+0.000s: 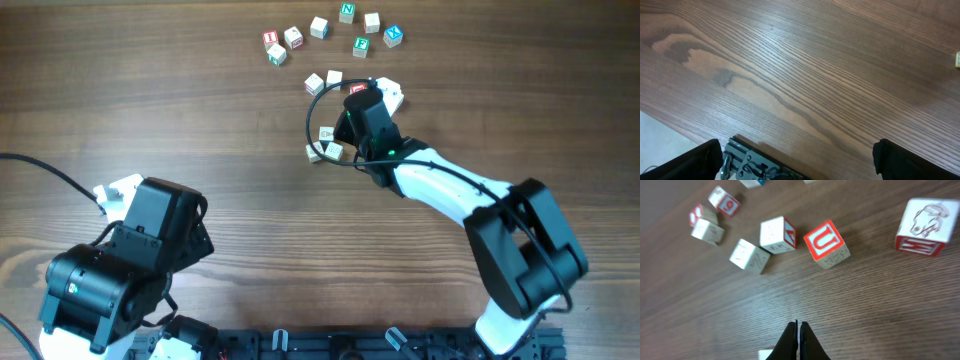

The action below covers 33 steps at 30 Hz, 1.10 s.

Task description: Form a circle

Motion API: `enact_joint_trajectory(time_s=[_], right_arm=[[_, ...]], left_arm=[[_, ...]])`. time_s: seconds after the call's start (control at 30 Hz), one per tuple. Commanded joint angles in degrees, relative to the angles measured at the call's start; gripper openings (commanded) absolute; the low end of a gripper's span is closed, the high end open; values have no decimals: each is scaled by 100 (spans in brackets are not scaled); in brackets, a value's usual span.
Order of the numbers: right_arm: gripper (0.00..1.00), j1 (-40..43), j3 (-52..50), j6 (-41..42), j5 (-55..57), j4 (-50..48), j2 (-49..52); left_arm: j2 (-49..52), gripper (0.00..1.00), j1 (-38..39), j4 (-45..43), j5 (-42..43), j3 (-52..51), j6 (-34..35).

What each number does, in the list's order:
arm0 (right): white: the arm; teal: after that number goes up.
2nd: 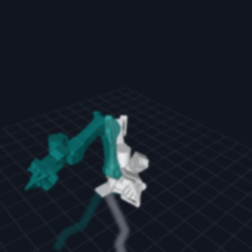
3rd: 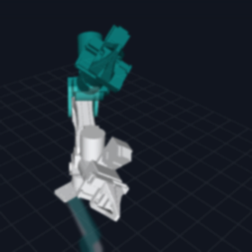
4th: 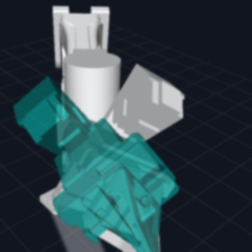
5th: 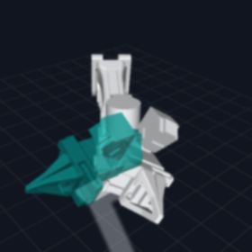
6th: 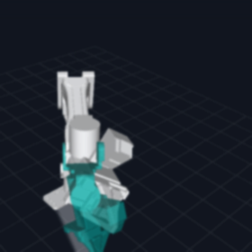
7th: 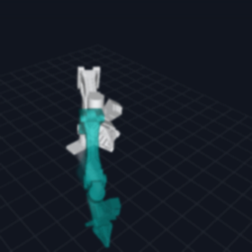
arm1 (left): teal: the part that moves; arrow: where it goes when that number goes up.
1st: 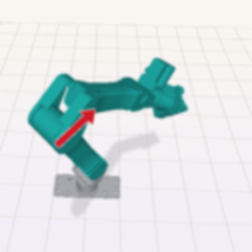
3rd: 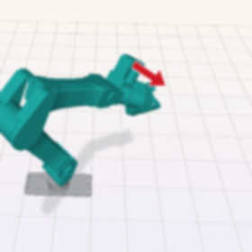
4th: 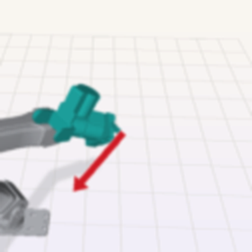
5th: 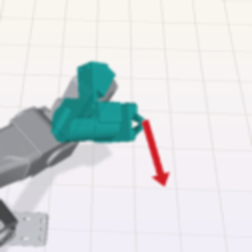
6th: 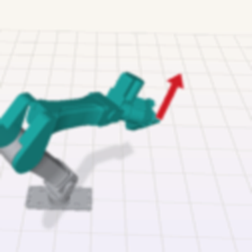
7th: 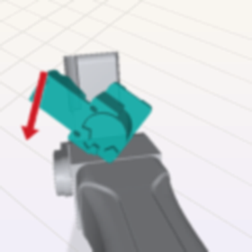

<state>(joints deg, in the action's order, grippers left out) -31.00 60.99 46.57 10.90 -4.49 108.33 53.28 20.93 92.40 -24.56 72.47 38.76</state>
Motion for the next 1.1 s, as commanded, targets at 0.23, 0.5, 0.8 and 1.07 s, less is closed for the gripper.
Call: enact_joint_trajectory(time_s=[0.23, 0.5, 0.8, 1.07], right_arm=[[5, 111, 450, -221, -586, 153, 505], [5, 162, 555, -146, -824, 345, 634], [5, 155, 553, -155, -1036, 503, 634], [5, 74, 553, -162, -1060, 557, 634]], left_arm=[[-13, 100, -33, 0, 7, -15, 94], [-13, 100, -33, 0, 7, -15, 94], [-13, 100, -33, 0, 7, -15, 94], [-13, 100, -33, 0, 9, -15, 94]])
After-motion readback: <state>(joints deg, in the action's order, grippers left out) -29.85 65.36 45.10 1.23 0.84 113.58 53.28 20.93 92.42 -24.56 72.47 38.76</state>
